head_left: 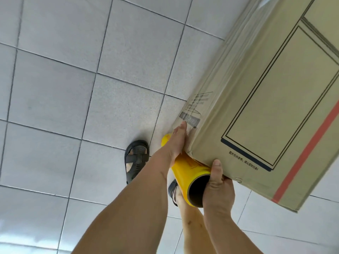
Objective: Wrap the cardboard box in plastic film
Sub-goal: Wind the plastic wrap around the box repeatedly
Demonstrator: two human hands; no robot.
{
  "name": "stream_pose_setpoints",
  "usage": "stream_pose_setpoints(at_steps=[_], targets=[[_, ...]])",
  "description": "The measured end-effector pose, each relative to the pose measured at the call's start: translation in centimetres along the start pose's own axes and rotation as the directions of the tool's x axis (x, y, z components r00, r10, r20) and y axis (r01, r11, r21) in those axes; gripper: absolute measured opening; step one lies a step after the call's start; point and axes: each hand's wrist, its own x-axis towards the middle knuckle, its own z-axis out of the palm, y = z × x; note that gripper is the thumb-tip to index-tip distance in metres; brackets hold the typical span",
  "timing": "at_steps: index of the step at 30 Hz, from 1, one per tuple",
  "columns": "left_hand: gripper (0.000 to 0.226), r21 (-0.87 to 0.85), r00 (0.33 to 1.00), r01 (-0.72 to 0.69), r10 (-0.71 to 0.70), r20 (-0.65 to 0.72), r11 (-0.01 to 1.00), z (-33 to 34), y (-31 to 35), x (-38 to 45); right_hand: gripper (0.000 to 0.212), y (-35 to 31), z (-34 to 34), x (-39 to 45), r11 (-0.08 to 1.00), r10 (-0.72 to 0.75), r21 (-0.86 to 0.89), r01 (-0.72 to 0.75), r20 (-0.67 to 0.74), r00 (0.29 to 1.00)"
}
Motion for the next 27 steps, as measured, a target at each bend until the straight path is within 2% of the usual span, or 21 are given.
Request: stream_pose_setpoints(at_steps=[2,4,6,8,9,10,11,13,14,17,20,23,25,27], targets=[[0.096,0.027,1.0,-0.006,0.007,-0.025,1.0,0.3,2.3,-1.5,0.056,0.1,-0.2,0.2,1.0,0.0,0.001,0.0,0.011,1.0],[0.079,0.055,0.999,-0.014,0.016,-0.034,0.998,0.3,3.1,-1.1,0.055,0.2,-0.2,0.4,1.0,-0.006,-0.001,0.006,0.01,1.0],[0.09,0.071,0.999,-0.024,0.026,-0.031,0.997,0.4,2.9,-0.7,0.054,0.3,-0.2,0.5,1.0,-0.01,0.003,0.01,0.0,1.0],[0.126,0.021,0.998,-0.046,0.047,-0.048,0.999,0.2,1.5,1.2,0.051,0.4,-0.2,0.5,1.0,-0.005,0.001,0.005,0.01,1.0],[0.137,0.02,0.995,-0.039,0.041,-0.088,0.999,0.0,1.1,1.5,0.049,0.2,-0.3,0.3,1.0,-0.001,0.002,0.001,0.024,1.0],[0.138,0.024,0.995,-0.023,0.025,-0.101,0.999,0.0,1.2,1.4,0.048,0.1,-0.3,0.3,1.0,0.003,0.003,-0.003,0.03,1.0],[0.126,0.035,0.996,-0.014,0.017,-0.082,0.999,0.1,2.0,0.5,0.047,0.1,-0.4,0.4,1.0,0.005,0.003,-0.005,0.034,0.999],[0.085,0.088,1.0,-0.009,0.01,-0.019,0.996,0.4,3.6,-1.4,0.049,0.1,-0.4,0.3,1.0,0.008,-0.008,-0.008,0.035,0.999],[0.075,0.111,1.0,-0.018,0.018,-0.003,0.994,0.3,3.9,-1.4,0.048,0.0,-0.2,0.2,1.0,0.004,-0.006,-0.004,0.039,0.999],[0.063,0.064,0.997,-0.081,0.082,-0.015,0.995,0.3,3.3,-1.1,0.046,-0.3,0.0,0.4,0.999,0.001,0.045,-0.003,0.04,0.999],[0.085,-0.067,0.984,-0.146,0.137,-0.116,0.987,0.5,0.6,-3.1,0.047,-0.3,-0.6,0.2,0.999,-0.002,0.044,-0.003,0.108,0.994],[0.116,-0.168,0.978,-0.153,0.125,-0.166,0.974,0.7,-2.7,-5.5,0.065,-0.3,-1.7,-0.1,0.996,-0.01,0.084,-0.009,0.223,0.975],[0.132,-0.102,0.982,-0.155,0.142,-0.124,0.983,0.9,-4.3,-6.9,0.078,0.3,-2.9,-0.3,0.991,-0.004,0.129,-0.042,0.338,0.941],[0.138,0.057,0.977,-0.203,0.206,-0.058,0.978,1.7,-4.0,-9.2,0.085,1.5,-3.6,-0.7,0.989,0.034,0.118,-0.094,0.432,0.901]])
